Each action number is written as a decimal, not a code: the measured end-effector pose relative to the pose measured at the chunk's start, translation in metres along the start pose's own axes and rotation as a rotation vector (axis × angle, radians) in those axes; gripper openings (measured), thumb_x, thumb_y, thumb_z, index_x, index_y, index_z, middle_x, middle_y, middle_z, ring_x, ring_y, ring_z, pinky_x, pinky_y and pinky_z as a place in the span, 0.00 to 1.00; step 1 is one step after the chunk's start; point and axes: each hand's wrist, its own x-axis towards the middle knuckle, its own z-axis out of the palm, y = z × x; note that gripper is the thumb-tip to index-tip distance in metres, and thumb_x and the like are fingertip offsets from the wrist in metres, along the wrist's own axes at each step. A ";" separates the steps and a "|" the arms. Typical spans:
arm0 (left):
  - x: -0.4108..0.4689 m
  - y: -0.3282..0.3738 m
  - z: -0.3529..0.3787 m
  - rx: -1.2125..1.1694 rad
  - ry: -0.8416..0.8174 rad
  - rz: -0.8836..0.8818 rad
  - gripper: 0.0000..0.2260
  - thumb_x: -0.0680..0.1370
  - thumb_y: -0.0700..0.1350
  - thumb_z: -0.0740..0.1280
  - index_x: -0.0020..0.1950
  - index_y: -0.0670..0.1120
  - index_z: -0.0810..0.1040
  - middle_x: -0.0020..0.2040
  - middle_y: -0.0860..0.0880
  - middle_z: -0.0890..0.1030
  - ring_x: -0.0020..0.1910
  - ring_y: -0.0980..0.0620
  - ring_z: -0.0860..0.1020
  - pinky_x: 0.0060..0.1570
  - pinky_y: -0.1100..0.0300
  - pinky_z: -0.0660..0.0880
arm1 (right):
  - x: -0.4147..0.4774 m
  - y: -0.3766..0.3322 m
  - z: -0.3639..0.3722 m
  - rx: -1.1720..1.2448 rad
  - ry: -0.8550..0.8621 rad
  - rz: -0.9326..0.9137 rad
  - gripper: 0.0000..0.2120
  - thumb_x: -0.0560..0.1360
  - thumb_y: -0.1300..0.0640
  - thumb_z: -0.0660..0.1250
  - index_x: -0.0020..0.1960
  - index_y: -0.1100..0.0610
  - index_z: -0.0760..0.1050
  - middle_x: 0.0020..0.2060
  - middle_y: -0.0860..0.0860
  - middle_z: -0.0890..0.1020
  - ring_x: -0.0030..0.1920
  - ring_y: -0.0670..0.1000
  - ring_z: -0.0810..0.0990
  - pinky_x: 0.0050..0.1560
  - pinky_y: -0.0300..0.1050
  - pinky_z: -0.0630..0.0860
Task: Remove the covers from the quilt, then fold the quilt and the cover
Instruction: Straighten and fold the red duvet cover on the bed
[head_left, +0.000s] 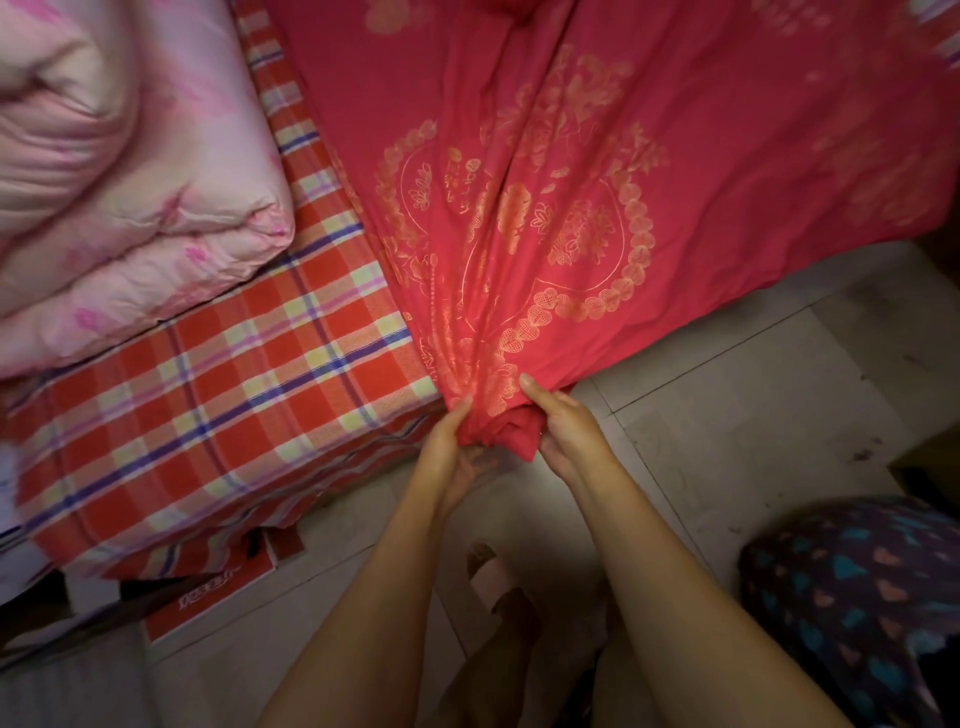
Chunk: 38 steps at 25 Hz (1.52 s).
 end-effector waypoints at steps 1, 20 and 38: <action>-0.004 0.002 0.004 -0.076 -0.047 -0.055 0.16 0.78 0.52 0.62 0.61 0.45 0.77 0.55 0.43 0.81 0.54 0.42 0.79 0.50 0.47 0.78 | -0.003 -0.002 0.001 -0.061 0.012 0.004 0.16 0.72 0.63 0.70 0.58 0.69 0.74 0.51 0.61 0.82 0.44 0.53 0.83 0.53 0.49 0.79; 0.018 -0.014 0.045 -0.094 0.426 0.111 0.15 0.70 0.30 0.69 0.47 0.47 0.71 0.53 0.41 0.77 0.47 0.45 0.77 0.48 0.50 0.77 | -0.028 -0.051 0.014 -0.003 0.148 -0.246 0.13 0.81 0.65 0.56 0.63 0.59 0.69 0.50 0.54 0.79 0.48 0.50 0.80 0.41 0.43 0.81; 0.024 -0.033 0.034 0.273 0.317 0.108 0.13 0.68 0.26 0.62 0.33 0.44 0.70 0.24 0.54 0.72 0.29 0.52 0.67 0.28 0.63 0.64 | -0.032 -0.055 -0.009 -0.070 0.099 0.002 0.19 0.71 0.80 0.50 0.46 0.62 0.72 0.40 0.56 0.79 0.41 0.53 0.79 0.37 0.44 0.81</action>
